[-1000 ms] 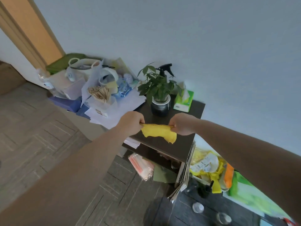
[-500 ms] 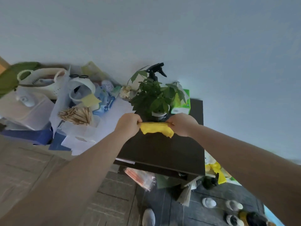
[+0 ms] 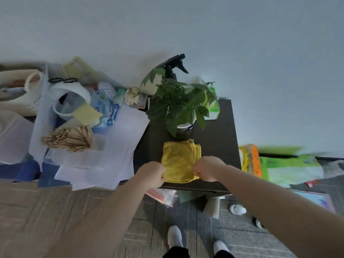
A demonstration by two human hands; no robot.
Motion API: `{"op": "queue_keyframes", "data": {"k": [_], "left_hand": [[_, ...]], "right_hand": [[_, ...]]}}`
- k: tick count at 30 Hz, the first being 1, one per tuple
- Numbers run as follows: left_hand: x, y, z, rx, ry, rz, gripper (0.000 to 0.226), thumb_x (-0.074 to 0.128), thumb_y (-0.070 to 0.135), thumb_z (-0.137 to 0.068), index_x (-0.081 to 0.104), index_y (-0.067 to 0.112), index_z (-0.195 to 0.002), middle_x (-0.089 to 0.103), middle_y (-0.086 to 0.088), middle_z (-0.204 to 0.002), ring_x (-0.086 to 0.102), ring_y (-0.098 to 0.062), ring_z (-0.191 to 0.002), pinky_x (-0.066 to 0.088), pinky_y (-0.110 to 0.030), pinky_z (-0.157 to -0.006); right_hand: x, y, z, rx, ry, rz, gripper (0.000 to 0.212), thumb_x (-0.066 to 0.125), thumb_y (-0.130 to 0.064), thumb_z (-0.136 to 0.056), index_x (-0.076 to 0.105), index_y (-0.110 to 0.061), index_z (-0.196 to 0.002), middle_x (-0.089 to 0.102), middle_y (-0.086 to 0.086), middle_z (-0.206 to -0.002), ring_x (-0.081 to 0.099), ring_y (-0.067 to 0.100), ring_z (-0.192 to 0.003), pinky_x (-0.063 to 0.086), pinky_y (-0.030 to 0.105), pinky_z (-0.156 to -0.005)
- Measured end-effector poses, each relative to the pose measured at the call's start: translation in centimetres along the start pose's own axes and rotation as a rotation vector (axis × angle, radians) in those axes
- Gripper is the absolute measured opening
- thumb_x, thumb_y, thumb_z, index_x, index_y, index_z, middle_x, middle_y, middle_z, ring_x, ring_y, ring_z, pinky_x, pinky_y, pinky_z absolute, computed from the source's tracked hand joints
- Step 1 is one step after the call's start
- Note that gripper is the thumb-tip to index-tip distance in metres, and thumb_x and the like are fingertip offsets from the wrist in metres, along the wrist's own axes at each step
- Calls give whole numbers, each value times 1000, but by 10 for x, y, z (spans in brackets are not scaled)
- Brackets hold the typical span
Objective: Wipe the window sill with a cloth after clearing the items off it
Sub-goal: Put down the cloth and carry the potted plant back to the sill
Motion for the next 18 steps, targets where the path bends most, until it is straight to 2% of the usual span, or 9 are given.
{"op": "queue_keyframes", "data": {"k": [4,6,9,11,14,16,18], "left_hand": [[-3,-4,-6,-4,-24,-52,26,56,35,-90,68,12,-84,67,-3,-84,65,-19,-76,52,-30,-66],[-11,-4,-10,2,1,-53,26,54,36,-90,67,15,-85,66,0,-84,64,-17,-76,51,-29,-64],[-23,-7,-16,2,37,-38,24,53,37,-91,61,19,-78,60,4,-77,60,-15,-72,43,-25,-60],[-31,-13,-22,-14,66,-21,24,53,36,-91,60,17,-79,58,5,-76,59,-15,-73,43,-25,-61],[-41,-23,-30,-35,79,22,26,54,36,-92,65,16,-106,65,0,-102,62,-19,-91,52,-31,-75],[-47,-27,-36,-46,61,46,40,55,37,-92,56,18,-127,59,-2,-125,59,-21,-110,51,-36,-89],[-50,-30,-44,-51,54,64,54,56,39,-92,43,18,-140,48,-4,-141,52,-24,-124,48,-38,-98]], "right_hand": [[-9,5,-1,23,-6,-88,35,50,-28,-96,56,-26,-131,58,-2,-131,54,23,-121,50,37,-96],[-15,10,-2,50,18,-135,36,51,-30,-96,56,-26,-131,57,-2,-132,54,22,-122,50,37,-96],[-21,17,-5,97,38,-180,34,50,-33,-96,57,-25,-129,58,-2,-131,54,22,-121,49,37,-97],[-26,22,-8,134,59,-210,33,48,-36,-96,58,-26,-127,59,-2,-130,56,22,-119,50,39,-96],[-38,32,-11,201,108,-265,33,47,-39,-96,59,-29,-124,62,-3,-126,59,22,-114,53,41,-92],[-43,41,-14,270,133,-318,36,48,-41,-95,58,-28,-126,61,-3,-126,59,23,-115,53,42,-91],[-49,52,-16,341,174,-381,44,50,-45,-93,52,-26,-133,60,-2,-128,57,24,-118,52,42,-93]]}}
Point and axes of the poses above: each hand's wrist, its own z-axis away from the middle knuckle, its own x-axis out of the palm, y = z × x, the point moved 8 cm from there along -z, towards the middle knuckle
